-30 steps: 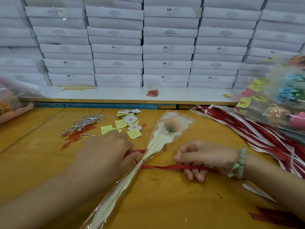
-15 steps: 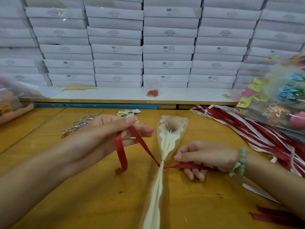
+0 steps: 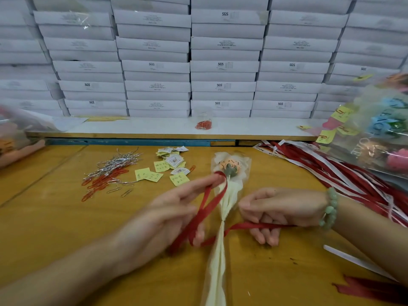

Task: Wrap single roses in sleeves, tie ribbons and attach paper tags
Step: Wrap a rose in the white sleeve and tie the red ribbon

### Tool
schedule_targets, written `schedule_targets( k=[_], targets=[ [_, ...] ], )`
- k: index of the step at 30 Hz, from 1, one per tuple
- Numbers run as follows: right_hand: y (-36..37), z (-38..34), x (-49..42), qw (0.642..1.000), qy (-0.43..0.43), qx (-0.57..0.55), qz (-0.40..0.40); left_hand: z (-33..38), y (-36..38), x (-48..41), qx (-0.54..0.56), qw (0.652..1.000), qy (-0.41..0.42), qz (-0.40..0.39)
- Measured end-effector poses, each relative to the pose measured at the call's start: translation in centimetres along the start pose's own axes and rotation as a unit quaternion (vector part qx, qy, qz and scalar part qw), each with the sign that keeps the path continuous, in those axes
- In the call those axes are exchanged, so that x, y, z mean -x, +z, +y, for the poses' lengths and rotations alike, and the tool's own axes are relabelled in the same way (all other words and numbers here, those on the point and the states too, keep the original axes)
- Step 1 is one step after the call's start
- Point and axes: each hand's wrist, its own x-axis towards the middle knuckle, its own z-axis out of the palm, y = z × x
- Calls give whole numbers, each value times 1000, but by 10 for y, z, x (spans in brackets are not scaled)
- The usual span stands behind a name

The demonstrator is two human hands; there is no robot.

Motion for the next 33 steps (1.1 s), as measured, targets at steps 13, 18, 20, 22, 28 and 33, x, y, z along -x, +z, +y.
schedule_targets(
  k=[13,18,20,22,28,33],
  targets=[
    [-7,-36,28,959,-129,-148,-206,-4,6,1,-31,999,-42,12],
    [26,-46,16,963,-257,-83,-25,-3,8,2,-90,993,-67,-25],
    [33,-46,10,951,-299,-42,64,-2,8,3,-118,990,-79,-18],
    [36,-40,6,945,-296,25,137,-1,9,3,-122,989,-88,-15],
    [40,-13,-8,855,-231,355,299,0,10,3,-116,989,-92,-5],
    [41,-15,-3,839,-321,326,294,-2,9,1,-67,995,-77,17]
  ],
)
